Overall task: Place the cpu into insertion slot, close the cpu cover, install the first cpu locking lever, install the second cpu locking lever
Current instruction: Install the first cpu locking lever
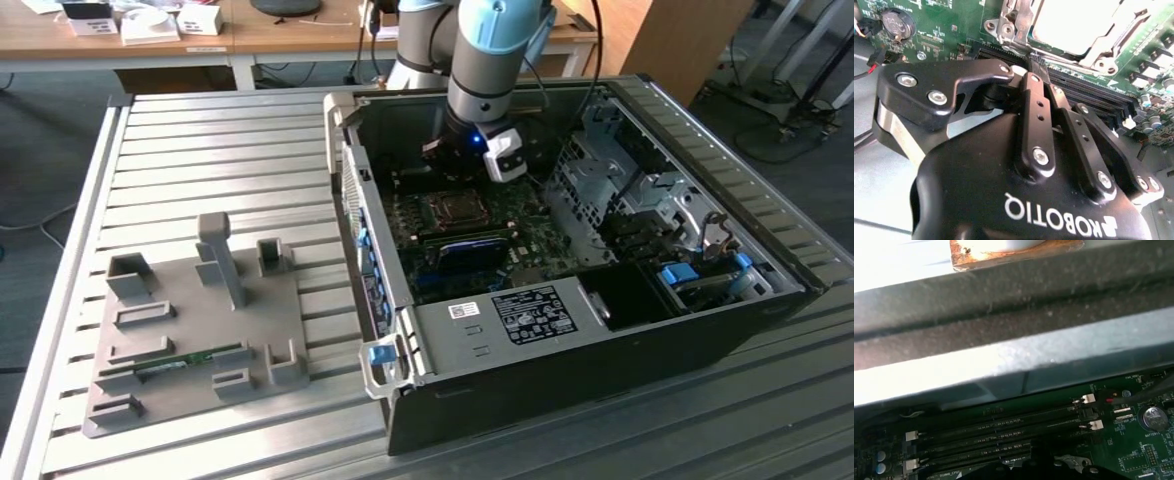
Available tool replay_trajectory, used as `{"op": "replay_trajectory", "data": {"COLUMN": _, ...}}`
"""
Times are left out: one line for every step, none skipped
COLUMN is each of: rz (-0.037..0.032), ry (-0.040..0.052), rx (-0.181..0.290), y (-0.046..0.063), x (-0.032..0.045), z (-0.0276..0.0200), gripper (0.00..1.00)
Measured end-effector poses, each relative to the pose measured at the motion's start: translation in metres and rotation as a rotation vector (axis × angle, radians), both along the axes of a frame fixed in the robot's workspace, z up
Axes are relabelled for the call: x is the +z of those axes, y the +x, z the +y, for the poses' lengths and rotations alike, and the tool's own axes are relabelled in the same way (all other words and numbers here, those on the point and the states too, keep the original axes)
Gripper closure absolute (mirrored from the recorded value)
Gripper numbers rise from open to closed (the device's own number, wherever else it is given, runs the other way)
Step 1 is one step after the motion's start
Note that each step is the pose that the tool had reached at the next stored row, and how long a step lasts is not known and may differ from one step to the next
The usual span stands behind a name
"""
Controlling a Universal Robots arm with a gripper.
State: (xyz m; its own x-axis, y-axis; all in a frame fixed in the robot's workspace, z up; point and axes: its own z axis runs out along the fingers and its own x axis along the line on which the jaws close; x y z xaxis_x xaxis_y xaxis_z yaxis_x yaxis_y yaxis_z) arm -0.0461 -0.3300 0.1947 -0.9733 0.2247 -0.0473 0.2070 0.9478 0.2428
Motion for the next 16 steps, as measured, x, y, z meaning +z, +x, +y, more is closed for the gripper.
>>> {"op": "replay_trajectory", "data": {"rz": 0.0003, "ry": -0.0001, "rx": 0.000, "y": 0.000, "x": 0.0009, "z": 0.0000, "gripper": 0.89}}
{"op": "replay_trajectory", "data": {"rz": 0.0005, "ry": 0.0000, "rx": 0.000, "y": 0.000, "x": 0.0019, "z": 0.0000, "gripper": 0.89}}
{"op": "replay_trajectory", "data": {"rz": 0.0007, "ry": 0.0001, "rx": 0.000, "y": 0.000, "x": 0.0031, "z": 0.0000, "gripper": 0.89}}
{"op": "replay_trajectory", "data": {"rz": 0.0009, "ry": 0.0001, "rx": 0.000, "y": 0.000, "x": 0.0043, "z": 0.0000, "gripper": 0.89}}
{"op": "replay_trajectory", "data": {"rz": 0.0011, "ry": 0.0001, "rx": 0.000, "y": 0.000, "x": 0.0056, "z": 0.0000, "gripper": 0.89}}
{"op": "replay_trajectory", "data": {"rz": 0.0012, "ry": 0.0001, "rx": 0.000, "y": 0.000, "x": 0.0068, "z": 0.0000, "gripper": 0.89}}
{"op": "replay_trajectory", "data": {"rz": 0.0013, "ry": 0.0001, "rx": 0.000, "y": 0.000, "x": 0.0081, "z": 0.0000, "gripper": 0.89}}
{"op": "replay_trajectory", "data": {"rz": 0.0014, "ry": 0.0000, "rx": 0.000, "y": 0.000, "x": 0.0096, "z": 0.0000, "gripper": 0.89}}
{"op": "replay_trajectory", "data": {"rz": 0.0015, "ry": 0.0001, "rx": 0.000, "y": 0.000, "x": 0.0112, "z": 0.0000, "gripper": 0.89}}
{"op": "replay_trajectory", "data": {"rz": 0.0015, "ry": 0.0001, "rx": 0.000, "y": 0.000, "x": 0.0128, "z": 0.0000, "gripper": 0.89}}
{"op": "replay_trajectory", "data": {"rz": 0.0017, "ry": 0.0001, "rx": 0.000, "y": 0.000, "x": 0.0141, "z": 0.0000, "gripper": 0.89}}
{"op": "replay_trajectory", "data": {"rz": 0.0019, "ry": 0.0001, "rx": 0.000, "y": 0.000, "x": 0.0148, "z": 0.0000, "gripper": 0.89}}
{"op": "replay_trajectory", "data": {"rz": 0.0019, "ry": 0.0002, "rx": 0.000, "y": 0.000, "x": 0.0149, "z": 0.0001, "gripper": 0.89}}
{"op": "replay_trajectory", "data": {"rz": 0.0019, "ry": 0.0003, "rx": 0.000, "y": 0.000, "x": 0.0149, "z": 0.0001, "gripper": 0.89}}
{"op": "replay_trajectory", "data": {"rz": 0.0019, "ry": 0.0003, "rx": 0.000, "y": 0.000, "x": 0.0149, "z": 0.0001, "gripper": 0.89}}
{"op": "replay_trajectory", "data": {"rz": 0.0019, "ry": 0.0002, "rx": 0.000, "y": 0.000, "x": 0.0150, "z": 0.0001, "gripper": 0.89}}
